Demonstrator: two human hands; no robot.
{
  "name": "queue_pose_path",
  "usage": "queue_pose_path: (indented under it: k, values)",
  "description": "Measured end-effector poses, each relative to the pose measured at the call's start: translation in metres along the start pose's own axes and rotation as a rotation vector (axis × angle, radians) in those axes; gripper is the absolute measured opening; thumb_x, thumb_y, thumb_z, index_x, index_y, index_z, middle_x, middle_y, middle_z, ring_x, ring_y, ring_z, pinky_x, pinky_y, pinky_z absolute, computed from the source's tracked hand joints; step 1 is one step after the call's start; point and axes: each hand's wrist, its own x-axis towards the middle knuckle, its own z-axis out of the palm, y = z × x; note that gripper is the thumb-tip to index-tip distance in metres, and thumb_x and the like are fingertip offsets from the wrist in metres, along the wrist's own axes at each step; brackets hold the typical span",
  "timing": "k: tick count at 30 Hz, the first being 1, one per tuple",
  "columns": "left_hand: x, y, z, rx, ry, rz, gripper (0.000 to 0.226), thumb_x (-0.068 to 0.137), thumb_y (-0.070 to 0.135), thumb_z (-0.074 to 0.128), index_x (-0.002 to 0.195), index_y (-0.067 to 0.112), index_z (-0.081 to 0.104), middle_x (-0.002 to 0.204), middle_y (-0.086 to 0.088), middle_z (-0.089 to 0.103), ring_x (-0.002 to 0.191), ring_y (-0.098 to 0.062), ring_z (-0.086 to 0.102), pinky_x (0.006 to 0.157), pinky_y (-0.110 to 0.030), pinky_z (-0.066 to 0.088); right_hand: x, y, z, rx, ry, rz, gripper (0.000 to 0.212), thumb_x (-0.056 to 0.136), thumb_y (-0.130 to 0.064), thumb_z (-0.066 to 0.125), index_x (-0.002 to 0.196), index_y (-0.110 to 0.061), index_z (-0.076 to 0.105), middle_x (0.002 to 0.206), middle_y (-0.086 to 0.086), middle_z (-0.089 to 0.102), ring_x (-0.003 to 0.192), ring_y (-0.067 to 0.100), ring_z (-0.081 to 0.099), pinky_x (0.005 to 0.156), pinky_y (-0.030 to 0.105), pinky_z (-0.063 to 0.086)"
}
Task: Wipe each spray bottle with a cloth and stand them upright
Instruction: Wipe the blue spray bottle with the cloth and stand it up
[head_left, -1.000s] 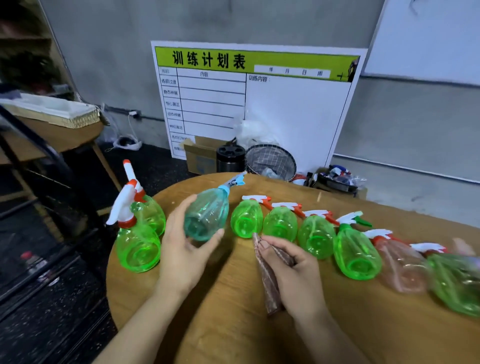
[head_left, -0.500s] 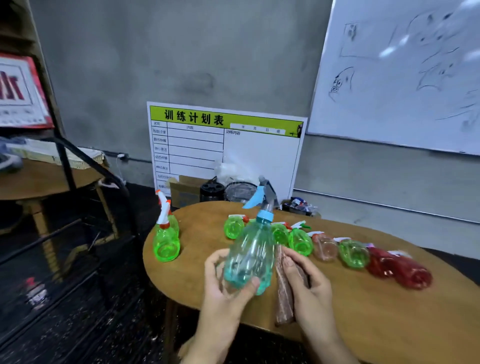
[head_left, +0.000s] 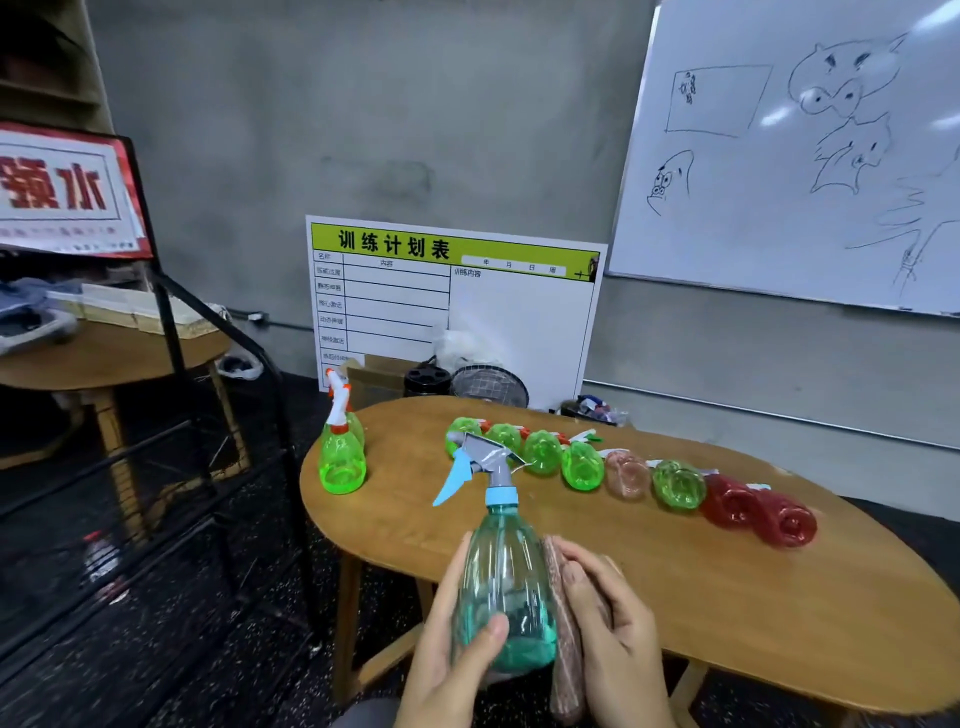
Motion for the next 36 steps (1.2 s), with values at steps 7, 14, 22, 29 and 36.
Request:
queue_pose_path:
  k: [7,14,22,29,36]
  values:
    - [-0.029,-0.019,0.004,0.180,0.124,-0.005,0.086,0.072,0.091,0.048,0.150,0.058,0.036,0.148,0.054,0.032,0.136,0.033,0.025,0.100,-0.006,0.031,-0.042,0.026,-0.005,-0.083,-0.018,0.043,0.021,0.101,-0.032,0.063,0.110,-0.044,0.078,0.118,-0.009,0.073,0.122,0.013,0.064,0.104,0.031,0.048]
    - [-0.049,-0.024,-0.002,0.110,0.118,-0.071,0.053,0.079,0.075,0.055,0.132,0.077,0.048,0.144,0.051,0.043,0.133,0.028,0.037,0.097,-0.009,0.038,-0.024,0.004,-0.004,-0.233,-0.106,-0.098,0.024,0.097,-0.028,0.062,0.112,-0.039,0.077,0.109,-0.013,0.069,0.110,0.007,0.066,0.089,0.014,0.047]
    - [-0.051,-0.034,-0.011,-0.060,0.149,-0.062,0.051,0.092,0.060,0.065,0.142,0.057,0.057,0.150,0.011,0.061,0.142,-0.020,0.056,0.120,-0.056,0.039,-0.010,0.017,0.014,-0.522,-0.278,-0.174,0.030,0.103,-0.047,0.054,0.128,-0.044,0.071,0.107,-0.015,0.056,0.107,0.011,0.061,0.090,0.022,0.050]
    - [-0.051,-0.040,-0.028,-0.004,0.150,-0.057,0.049,0.103,0.052,0.053,0.151,0.044,0.051,0.158,0.006,0.053,0.148,-0.023,0.048,0.122,-0.060,0.035,-0.016,0.032,0.023,-0.581,-0.293,-0.314,0.030,0.104,-0.043,0.054,0.126,-0.036,0.074,0.105,-0.014,0.052,0.093,0.011,0.059,0.077,0.036,0.054]
    - [-0.046,-0.037,-0.026,-0.066,0.185,-0.129,0.043,0.105,0.045,0.048,0.146,0.044,0.057,0.140,-0.003,0.070,0.130,-0.027,0.066,0.115,-0.058,0.046,-0.055,0.044,0.011,-0.682,-0.471,-0.543,0.029,0.106,-0.043,0.055,0.131,-0.038,0.070,0.110,-0.007,0.056,0.080,0.004,0.059,0.058,0.026,0.054]
